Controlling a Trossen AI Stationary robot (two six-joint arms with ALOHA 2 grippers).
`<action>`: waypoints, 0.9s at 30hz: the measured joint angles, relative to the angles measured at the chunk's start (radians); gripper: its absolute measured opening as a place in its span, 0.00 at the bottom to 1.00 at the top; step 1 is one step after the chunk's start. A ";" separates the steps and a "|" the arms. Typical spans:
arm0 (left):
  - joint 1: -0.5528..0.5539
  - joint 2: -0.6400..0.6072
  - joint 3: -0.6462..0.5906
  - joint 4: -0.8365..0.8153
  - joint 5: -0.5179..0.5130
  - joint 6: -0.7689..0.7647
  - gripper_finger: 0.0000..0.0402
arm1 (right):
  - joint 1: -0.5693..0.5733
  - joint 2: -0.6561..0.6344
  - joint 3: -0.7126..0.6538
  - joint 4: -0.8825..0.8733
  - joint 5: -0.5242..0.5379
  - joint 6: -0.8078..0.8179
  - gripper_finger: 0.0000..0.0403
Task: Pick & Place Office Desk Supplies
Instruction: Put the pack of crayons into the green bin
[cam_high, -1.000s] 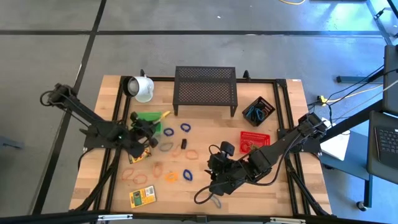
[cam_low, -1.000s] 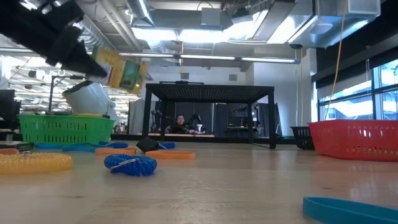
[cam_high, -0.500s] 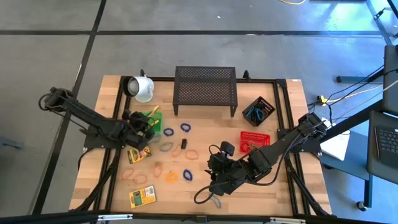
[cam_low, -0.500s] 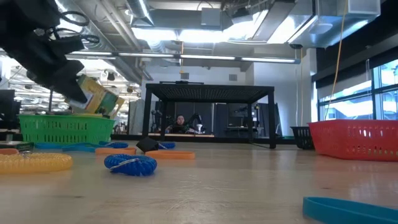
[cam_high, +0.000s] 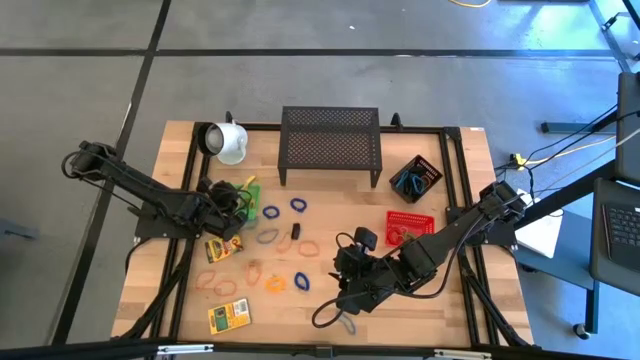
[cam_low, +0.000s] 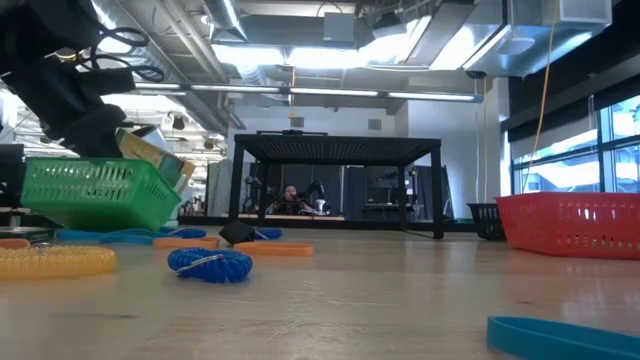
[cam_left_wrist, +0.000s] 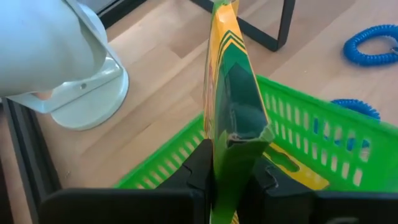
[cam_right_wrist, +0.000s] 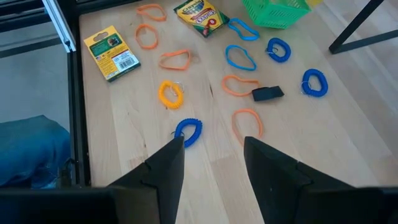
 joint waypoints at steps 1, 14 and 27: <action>0.000 0.000 0.000 0.000 -0.007 -0.004 0.08 | 0.000 0.000 0.000 0.000 0.000 0.000 0.42; -0.063 0.000 0.079 0.015 -0.061 0.054 0.08 | 0.000 0.000 0.000 0.000 0.000 0.000 0.42; -0.153 0.000 0.125 -0.014 0.100 0.100 0.08 | 0.000 0.000 0.000 0.000 -0.001 0.038 0.42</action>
